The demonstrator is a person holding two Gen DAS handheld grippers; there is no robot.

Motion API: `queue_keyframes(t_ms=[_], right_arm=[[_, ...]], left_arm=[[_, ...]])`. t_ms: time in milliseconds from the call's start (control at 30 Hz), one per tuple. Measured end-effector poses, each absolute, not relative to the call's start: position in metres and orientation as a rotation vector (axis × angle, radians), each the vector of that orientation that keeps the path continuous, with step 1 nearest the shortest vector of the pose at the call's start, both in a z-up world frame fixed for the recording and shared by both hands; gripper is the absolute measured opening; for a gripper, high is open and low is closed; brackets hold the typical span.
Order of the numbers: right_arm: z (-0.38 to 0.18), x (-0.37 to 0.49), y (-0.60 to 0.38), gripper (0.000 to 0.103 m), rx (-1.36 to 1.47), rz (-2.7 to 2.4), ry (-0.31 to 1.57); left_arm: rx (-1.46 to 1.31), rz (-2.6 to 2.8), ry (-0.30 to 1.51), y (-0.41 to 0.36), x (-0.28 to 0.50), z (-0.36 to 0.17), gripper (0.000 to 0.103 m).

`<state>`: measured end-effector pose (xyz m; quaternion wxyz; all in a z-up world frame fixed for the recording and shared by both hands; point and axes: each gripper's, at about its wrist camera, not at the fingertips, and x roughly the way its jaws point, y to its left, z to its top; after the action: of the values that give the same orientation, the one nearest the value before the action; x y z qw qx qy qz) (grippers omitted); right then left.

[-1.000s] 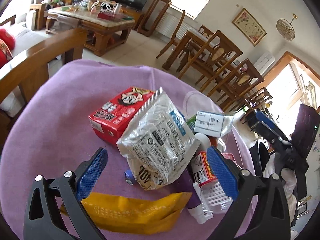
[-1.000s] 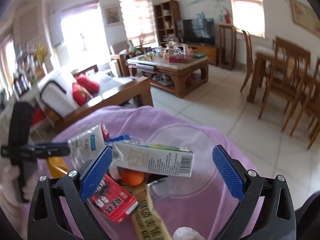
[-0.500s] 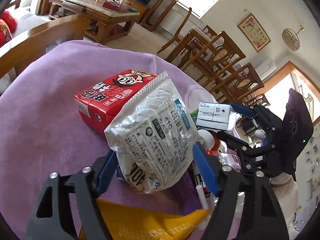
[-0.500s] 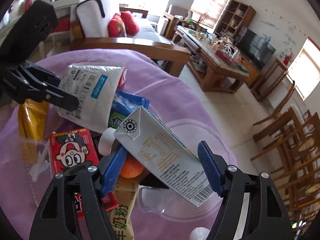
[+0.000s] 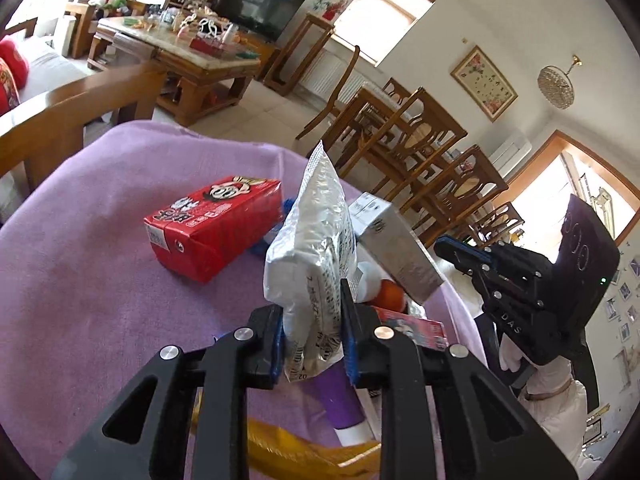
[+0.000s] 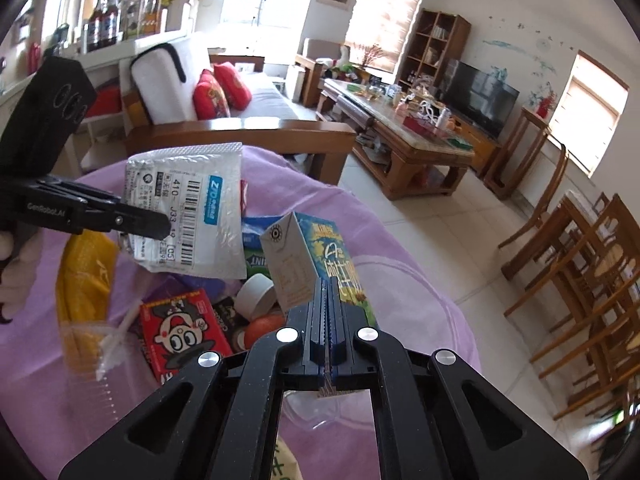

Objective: Collect trash
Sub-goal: 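Grasp the white plastic bag with the left tool while the right tool grasps the milk carton, then carry the white bag and milk carton with both tools over the black bin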

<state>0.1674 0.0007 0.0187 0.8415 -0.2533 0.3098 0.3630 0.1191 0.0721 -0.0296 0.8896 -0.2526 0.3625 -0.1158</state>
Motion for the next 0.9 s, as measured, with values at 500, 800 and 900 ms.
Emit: queue_keyframes(t_ms=[500, 800, 900], right_arm=[[0.002, 0.18, 0.037, 0.075, -0.638, 0.688, 0.711], [0.017, 0.189, 0.032, 0.013, -0.512, 0.669, 0.704], [0.032, 0.187, 0.015, 0.005, -0.43, 0.686, 0.691]], left_arm=[[-0.495, -0.201, 0.543, 0.084, 0.05, 0.029, 0.023], [-0.472, -0.199, 0.527, 0.085, 0.046, 0.026, 0.023], [-0.464, -0.215, 0.517, 0.079, 0.046, 0.028, 0.023]])
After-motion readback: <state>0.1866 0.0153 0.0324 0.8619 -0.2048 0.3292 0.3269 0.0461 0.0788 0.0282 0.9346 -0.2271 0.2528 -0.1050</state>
